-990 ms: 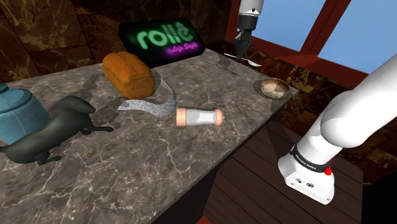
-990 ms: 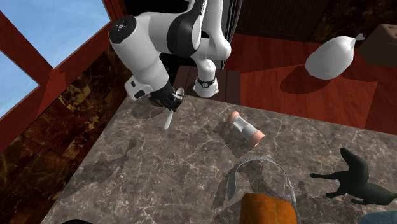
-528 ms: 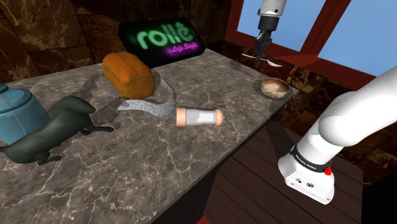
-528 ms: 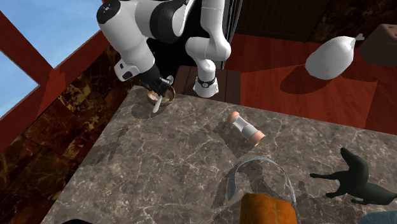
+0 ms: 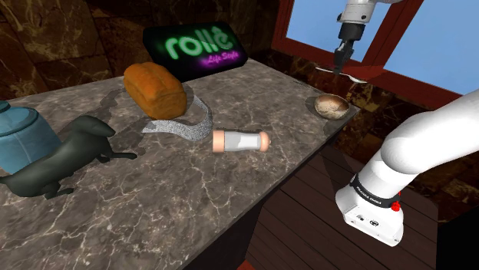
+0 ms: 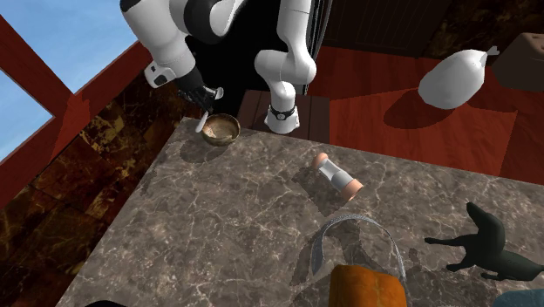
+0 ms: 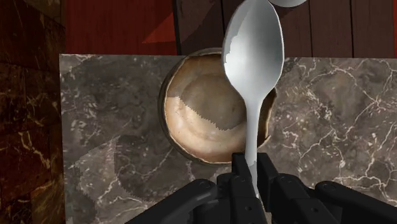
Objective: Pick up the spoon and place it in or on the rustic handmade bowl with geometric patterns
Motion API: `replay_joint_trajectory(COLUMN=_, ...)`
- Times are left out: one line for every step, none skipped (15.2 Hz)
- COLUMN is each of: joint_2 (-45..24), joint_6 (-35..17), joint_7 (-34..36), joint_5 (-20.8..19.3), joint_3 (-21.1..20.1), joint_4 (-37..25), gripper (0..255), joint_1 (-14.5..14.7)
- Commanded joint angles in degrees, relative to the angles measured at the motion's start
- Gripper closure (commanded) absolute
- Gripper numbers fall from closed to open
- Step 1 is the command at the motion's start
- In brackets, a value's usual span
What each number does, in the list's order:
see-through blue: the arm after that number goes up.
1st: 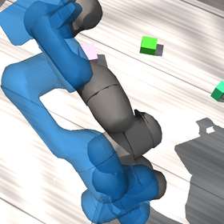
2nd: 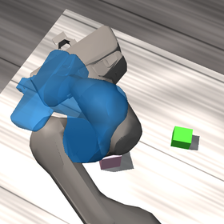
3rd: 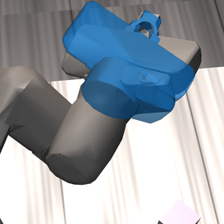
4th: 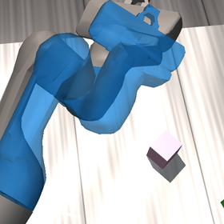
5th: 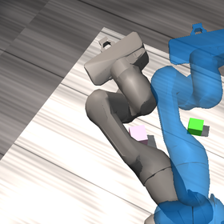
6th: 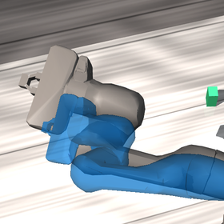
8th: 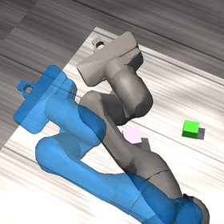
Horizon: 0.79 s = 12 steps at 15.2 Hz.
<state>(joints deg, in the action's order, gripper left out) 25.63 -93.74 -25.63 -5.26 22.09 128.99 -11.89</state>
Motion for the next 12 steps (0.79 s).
replay_joint_trajectory(joint_2=0.2, joint_6=-0.5, joint_7=-0.9, joint_5=-0.6, joint_3=0.6, joint_4=0.7, gripper=255, joint_1=-0.4)
replay_joint_trajectory(joint_2=0.1, joint_6=-1.3, joint_7=-0.9, joint_5=-0.6, joint_3=0.7, joint_4=1.4, gripper=255, joint_1=-0.4)
replay_joint_trajectory(joint_2=0.0, joint_6=-2.1, joint_7=-0.9, joint_5=-0.6, joint_3=0.8, joint_4=2.1, gripper=255, joint_1=-0.5)
replay_joint_trajectory(joint_2=-0.1, joint_6=-2.8, joint_7=-1.0, joint_5=-0.7, joint_3=0.9, joint_4=2.8, gripper=255, joint_1=-0.5)
replay_joint_trajectory(joint_2=-0.2, joint_6=-3.6, joint_7=-1.0, joint_5=-0.7, joint_3=1.0, joint_4=3.5, gripper=255, joint_1=-0.5)
replay_joint_trajectory(joint_2=-0.3, joint_6=-4.4, joint_7=-1.1, joint_5=-0.8, joint_3=1.2, joint_4=4.1, gripper=255, joint_1=-0.5)
replay_joint_trajectory(joint_2=-0.4, joint_6=-5.2, joint_7=-1.1, joint_5=-0.8, joint_3=1.3, joint_4=4.8, gripper=255, joint_1=-0.6)
replay_joint_trajectory(joint_2=-0.6, joint_6=-6.0, joint_7=-1.2, joint_5=-0.8, joint_3=1.4, joint_4=5.4, gripper=255, joint_1=-0.6)
replay_joint_trajectory(joint_2=-0.8, joint_6=-6.8, joint_7=-1.3, joint_5=-0.8, joint_3=1.5, joint_4=6.1, gripper=255, joint_1=-0.6)
replay_joint_trajectory(joint_2=-1.0, joint_6=-7.6, joint_7=-1.3, joint_5=-0.9, joint_3=1.6, joint_4=6.7, gripper=255, joint_1=-0.6)
replay_joint_trajectory(joint_2=-1.2, joint_6=-8.4, joint_7=-1.4, joint_5=-0.9, joint_3=1.7, joint_4=7.3, gripper=255, joint_1=-0.6)
replay_joint_trajectory(joint_2=-1.4, joint_6=-9.3, joint_7=-1.5, joint_5=-0.9, joint_3=1.9, joint_4=7.9, gripper=255, joint_1=-0.6)
